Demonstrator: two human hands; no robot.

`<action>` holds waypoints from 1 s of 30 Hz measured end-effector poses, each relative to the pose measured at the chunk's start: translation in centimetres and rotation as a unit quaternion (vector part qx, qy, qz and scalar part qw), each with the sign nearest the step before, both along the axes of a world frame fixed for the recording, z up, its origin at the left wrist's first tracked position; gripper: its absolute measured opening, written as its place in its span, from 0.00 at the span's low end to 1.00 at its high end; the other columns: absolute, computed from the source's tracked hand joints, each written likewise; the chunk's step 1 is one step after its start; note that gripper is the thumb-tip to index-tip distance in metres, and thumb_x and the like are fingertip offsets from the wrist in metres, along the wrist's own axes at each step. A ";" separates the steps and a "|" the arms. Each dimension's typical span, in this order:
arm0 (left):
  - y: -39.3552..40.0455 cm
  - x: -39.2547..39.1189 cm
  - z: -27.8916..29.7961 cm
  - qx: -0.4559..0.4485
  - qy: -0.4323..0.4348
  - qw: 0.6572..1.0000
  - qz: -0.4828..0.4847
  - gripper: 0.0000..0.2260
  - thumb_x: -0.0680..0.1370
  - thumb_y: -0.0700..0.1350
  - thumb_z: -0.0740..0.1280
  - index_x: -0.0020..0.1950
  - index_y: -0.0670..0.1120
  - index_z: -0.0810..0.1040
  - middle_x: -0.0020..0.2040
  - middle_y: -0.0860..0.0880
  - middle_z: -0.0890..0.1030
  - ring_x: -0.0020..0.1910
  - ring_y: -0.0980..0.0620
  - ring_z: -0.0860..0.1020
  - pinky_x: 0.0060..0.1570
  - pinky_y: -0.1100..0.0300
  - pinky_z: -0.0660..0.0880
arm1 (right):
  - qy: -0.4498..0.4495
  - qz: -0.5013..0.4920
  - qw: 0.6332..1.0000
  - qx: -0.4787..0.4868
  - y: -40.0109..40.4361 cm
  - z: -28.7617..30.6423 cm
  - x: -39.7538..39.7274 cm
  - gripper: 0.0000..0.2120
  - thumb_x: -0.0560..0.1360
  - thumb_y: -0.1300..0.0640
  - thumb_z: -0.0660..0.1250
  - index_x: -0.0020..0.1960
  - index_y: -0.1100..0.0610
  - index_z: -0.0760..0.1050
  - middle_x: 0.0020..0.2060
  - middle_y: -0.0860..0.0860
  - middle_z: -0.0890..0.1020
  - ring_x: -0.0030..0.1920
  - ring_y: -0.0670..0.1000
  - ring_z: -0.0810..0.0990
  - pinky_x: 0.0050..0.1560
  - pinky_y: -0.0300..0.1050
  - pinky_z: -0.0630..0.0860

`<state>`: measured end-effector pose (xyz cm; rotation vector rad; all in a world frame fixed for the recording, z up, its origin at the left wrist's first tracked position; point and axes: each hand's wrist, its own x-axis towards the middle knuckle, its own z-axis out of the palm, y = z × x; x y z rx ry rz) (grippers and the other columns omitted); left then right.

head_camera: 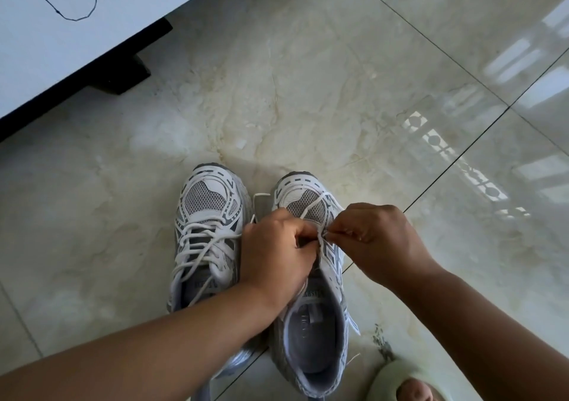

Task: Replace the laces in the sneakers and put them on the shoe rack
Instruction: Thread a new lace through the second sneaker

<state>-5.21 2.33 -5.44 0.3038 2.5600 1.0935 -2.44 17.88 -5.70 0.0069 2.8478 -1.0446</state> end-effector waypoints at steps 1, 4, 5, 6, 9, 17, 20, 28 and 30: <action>0.0 0.0 -0.2 -0.002 0.004 1.000 -0.005 0.09 0.66 0.51 0.68 0.41 0.50 0.84 0.37 0.53 0.79 0.36 0.51 0.79 0.42 0.45 0.76 | 0.002 0.005 1.000 0.000 0.1 0.1 0.0 0.03 0.66 0.55 0.70 0.35 0.53 0.81 0.29 0.46 0.79 0.34 0.44 0.74 0.33 0.30 0.66; -0.1 -0.3 -0.4 -0.012 0.039 0.999 -0.027 0.09 0.67 0.52 0.67 0.37 0.49 0.83 0.35 0.54 0.79 0.34 0.52 0.78 0.40 0.45 0.76 | 0.027 0.038 0.998 0.034 0.4 0.1 0.1 0.03 0.67 0.57 0.69 0.39 0.53 0.81 0.33 0.45 0.80 0.31 0.43 0.74 0.37 0.30 0.66; -0.1 -0.5 -0.5 -0.011 0.050 0.998 -0.030 0.09 0.67 0.52 0.66 0.36 0.49 0.82 0.34 0.53 0.79 0.33 0.51 0.78 0.38 0.46 0.76 | 0.034 0.049 0.997 0.041 0.5 -0.1 0.3 0.05 0.67 0.58 0.68 0.43 0.53 0.80 0.35 0.46 0.79 0.32 0.44 0.75 0.38 0.36 0.69; -0.2 -0.6 -0.5 -0.011 0.060 0.998 -0.032 0.08 0.67 0.51 0.67 0.36 0.49 0.82 0.34 0.53 0.79 0.32 0.51 0.77 0.38 0.46 0.76 | 0.033 0.056 0.997 0.039 0.5 -0.2 0.5 0.10 0.67 0.58 0.68 0.48 0.52 0.80 0.38 0.46 0.79 0.34 0.45 0.76 0.40 0.40 0.71; -0.4 -0.8 -0.5 -0.027 0.084 0.995 -0.044 0.03 0.66 0.47 0.70 0.35 0.48 0.80 0.33 0.53 0.77 0.31 0.51 0.76 0.38 0.48 0.74 | 0.017 0.061 0.998 0.010 0.3 -0.6 0.9 0.23 0.67 0.60 0.67 0.60 0.46 0.75 0.42 0.47 0.76 0.40 0.46 0.74 0.44 0.46 0.71; -1.3 -1.0 1.3 -0.110 0.152 0.977 -0.105 0.01 0.66 0.46 0.68 0.34 0.49 0.77 0.34 0.55 0.74 0.35 0.51 0.75 0.39 0.59 0.54 | -0.026 0.029 0.994 0.102 -0.4 0.8 -0.8 0.16 0.71 0.40 0.55 0.43 0.43 0.80 0.40 0.47 0.76 0.43 0.51 0.75 0.50 0.50 0.60; -2.3 -1.2 1.9 -0.119 0.167 0.974 -0.102 0.01 0.66 0.45 0.68 0.34 0.50 0.77 0.34 0.54 0.74 0.35 0.50 0.75 0.39 0.59 0.54 | -0.052 0.033 0.991 0.123 -1.2 0.7 -0.5 0.22 0.64 0.29 0.57 0.43 0.44 0.77 0.43 0.47 0.73 0.47 0.50 0.73 0.55 0.48 0.57; -7.4 -4.0 3.2 -0.231 0.145 0.962 0.001 0.04 0.67 0.46 0.66 0.32 0.51 0.75 0.34 0.55 0.74 0.36 0.48 0.77 0.44 0.54 0.63 | -0.102 -0.047 0.992 0.052 -1.9 1.2 0.3 0.21 0.60 0.39 0.56 0.49 0.46 0.75 0.49 0.45 0.71 0.53 0.49 0.71 0.54 0.45 0.62; -8.8 -4.8 3.4 -0.281 0.099 0.954 0.029 0.07 0.70 0.45 0.68 0.33 0.52 0.75 0.36 0.54 0.75 0.39 0.46 0.78 0.46 0.53 0.63 | -0.103 -0.067 0.992 0.016 -2.1 1.1 0.7 0.20 0.61 0.43 0.58 0.49 0.48 0.77 0.49 0.46 0.71 0.52 0.50 0.71 0.52 0.46 0.68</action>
